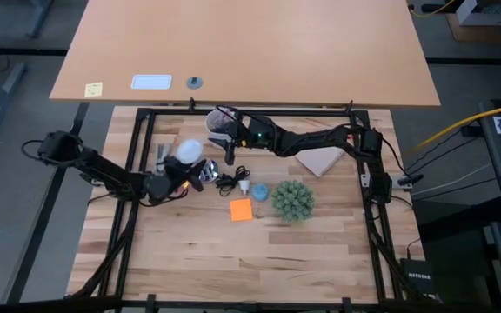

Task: Screw lightbulb
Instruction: Insert the lightbulb into the silver lamp

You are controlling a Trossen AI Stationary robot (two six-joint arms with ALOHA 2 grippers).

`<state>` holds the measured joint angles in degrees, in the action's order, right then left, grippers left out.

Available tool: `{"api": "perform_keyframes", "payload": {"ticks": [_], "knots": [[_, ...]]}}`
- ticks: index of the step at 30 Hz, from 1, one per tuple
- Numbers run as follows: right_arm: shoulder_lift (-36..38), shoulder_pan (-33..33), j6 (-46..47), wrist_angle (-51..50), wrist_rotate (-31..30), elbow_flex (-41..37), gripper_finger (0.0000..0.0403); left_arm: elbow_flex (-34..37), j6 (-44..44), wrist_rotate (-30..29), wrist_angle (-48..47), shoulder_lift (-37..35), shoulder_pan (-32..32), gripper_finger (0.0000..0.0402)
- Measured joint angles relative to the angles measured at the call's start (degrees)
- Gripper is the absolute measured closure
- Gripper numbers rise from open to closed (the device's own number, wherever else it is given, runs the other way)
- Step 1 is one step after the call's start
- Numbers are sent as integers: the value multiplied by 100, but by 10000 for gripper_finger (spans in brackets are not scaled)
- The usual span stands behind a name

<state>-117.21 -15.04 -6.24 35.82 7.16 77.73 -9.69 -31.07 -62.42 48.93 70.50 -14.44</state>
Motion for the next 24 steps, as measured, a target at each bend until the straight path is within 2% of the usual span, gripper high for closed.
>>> {"api": "perform_keyframes", "payload": {"ticks": [5, 12, 24], "knots": [[0, 1, -2, -1, 0, 0, 260, 0, -670, -233, -386, 0, -278, 251], [0, 1, -4, -1, 1, 0, 260, 2, -1664, -974, -1246, 0, -586, 251], [0, 1, -9, 8, 2, 0, 260, 4, -1158, -950, -1242, 20, -148, 251]]}}
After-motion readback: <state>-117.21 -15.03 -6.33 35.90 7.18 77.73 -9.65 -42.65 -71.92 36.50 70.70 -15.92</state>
